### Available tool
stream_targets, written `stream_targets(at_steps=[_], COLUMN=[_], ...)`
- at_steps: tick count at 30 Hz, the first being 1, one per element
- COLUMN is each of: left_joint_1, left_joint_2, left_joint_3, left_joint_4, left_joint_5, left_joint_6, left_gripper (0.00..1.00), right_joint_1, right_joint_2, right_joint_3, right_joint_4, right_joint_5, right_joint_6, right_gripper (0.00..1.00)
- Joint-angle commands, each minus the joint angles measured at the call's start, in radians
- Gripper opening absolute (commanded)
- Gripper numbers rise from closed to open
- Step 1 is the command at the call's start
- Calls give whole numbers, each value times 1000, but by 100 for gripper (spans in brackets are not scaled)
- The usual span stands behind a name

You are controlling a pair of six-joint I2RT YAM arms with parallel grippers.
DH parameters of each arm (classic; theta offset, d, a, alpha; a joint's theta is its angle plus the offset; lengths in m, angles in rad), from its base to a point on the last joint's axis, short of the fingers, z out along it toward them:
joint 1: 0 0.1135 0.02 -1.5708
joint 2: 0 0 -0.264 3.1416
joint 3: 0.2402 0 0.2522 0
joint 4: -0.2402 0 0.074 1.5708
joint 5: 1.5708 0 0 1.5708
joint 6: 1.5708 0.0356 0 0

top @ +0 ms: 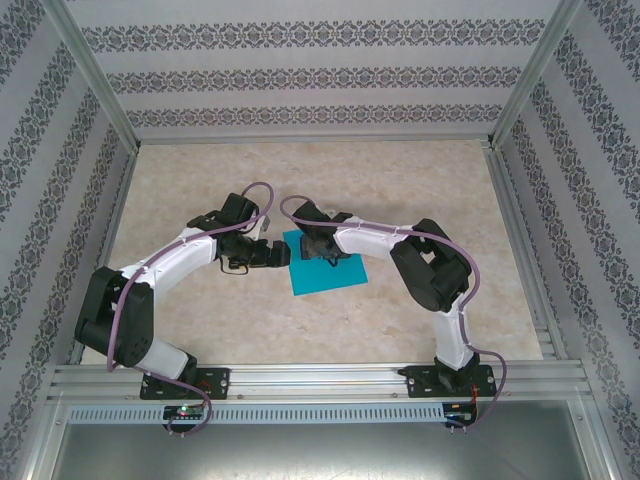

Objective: Fold a paper plane with a square sheet of paper (pick it up from the middle)
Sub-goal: Fold the square sheet of paper in half at the center of the table.

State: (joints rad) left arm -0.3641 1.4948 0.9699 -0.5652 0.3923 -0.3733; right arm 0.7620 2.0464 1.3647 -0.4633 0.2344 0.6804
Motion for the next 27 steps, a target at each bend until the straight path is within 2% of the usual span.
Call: stream_targets(at_steps=[1, 7, 12, 18, 27], left_joint_1=[12, 12, 11, 12, 14], left_joint_2=[-3, 4, 8, 4, -35], left_joint_3=[-8, -14, -9, 1, 19], left_joint_4=[13, 12, 5, -5, -35], left_joint_5=[11, 5, 5, 0, -9], left_joint_6=[4, 2, 4, 4, 13], left_gripper=[100, 100, 100, 100, 100], right_joint_1=[-2, -4, 3, 15, 16], right_joint_2=[70, 92, 59, -21, -164], right_joint_3=[-37, -41, -35, -18, -60], right_joint_4=[-55, -48, -48, -39, 64], right_joint_5=[-61, -65, -45, -10, -93], right_joint_6=[-15, -25, -42, -70, -65], right_gripper=[77, 71, 62, 44, 18])
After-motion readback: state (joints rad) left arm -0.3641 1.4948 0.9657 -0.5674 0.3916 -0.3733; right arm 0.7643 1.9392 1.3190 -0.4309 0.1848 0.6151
